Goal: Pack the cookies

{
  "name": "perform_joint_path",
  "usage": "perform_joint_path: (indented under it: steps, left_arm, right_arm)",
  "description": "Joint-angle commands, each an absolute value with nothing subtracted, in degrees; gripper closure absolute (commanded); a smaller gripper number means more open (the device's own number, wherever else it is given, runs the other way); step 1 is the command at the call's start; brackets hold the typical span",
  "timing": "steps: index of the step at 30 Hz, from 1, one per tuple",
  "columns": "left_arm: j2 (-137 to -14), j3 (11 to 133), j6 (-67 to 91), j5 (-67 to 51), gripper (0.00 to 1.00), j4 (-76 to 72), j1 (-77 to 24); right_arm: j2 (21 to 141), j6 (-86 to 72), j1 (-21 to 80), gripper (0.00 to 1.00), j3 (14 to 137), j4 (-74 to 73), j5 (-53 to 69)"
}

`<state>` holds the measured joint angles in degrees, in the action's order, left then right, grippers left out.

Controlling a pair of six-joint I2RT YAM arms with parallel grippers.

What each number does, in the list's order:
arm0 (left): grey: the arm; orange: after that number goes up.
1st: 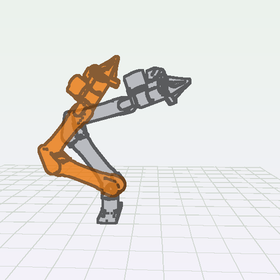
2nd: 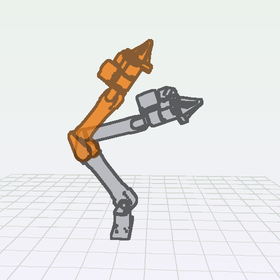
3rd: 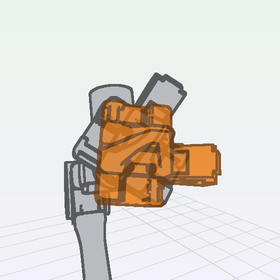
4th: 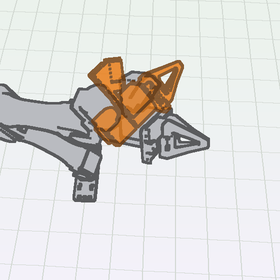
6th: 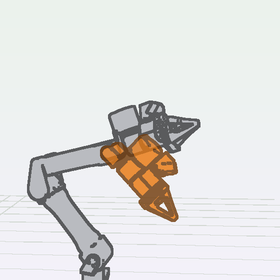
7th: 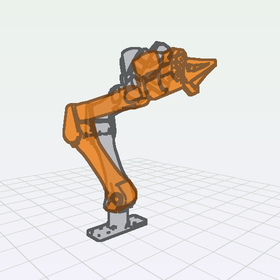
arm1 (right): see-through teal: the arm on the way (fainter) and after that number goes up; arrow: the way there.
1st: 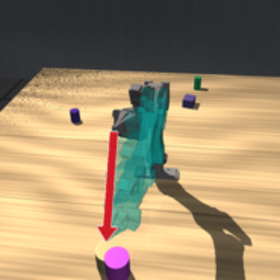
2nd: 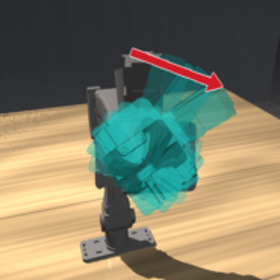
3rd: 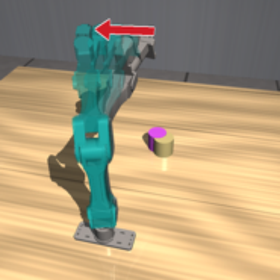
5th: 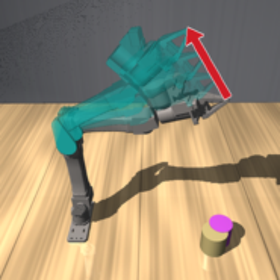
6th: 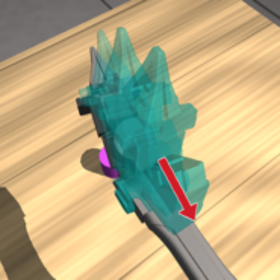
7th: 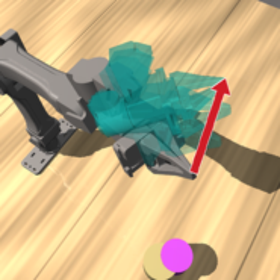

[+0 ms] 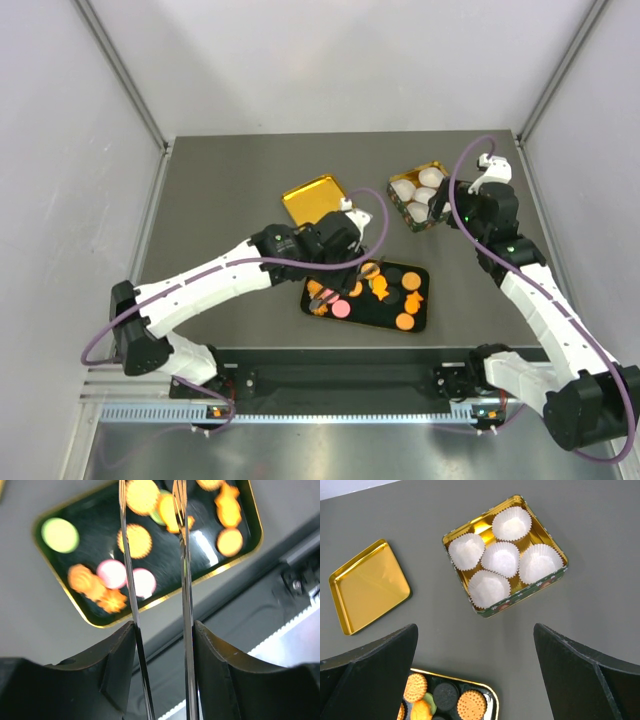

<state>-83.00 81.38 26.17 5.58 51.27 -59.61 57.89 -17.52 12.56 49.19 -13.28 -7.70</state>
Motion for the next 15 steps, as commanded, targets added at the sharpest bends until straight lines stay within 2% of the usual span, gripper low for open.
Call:
perform_joint_path:
  steps: [1, 15]
  left_arm:
    - [-83.0, 80.4, 28.0, 4.9, 0.47, 50.8, -62.2]
    - [-89.9, 80.3, 29.9, 4.4, 0.41, 47.4, -65.7]
  right_arm:
    - [58.0, -16.6, 12.0, 0.0, 51.5, -11.9, -8.6]
    - [57.2, -16.7, 11.9, 0.0, 51.4, -12.0, -7.1]
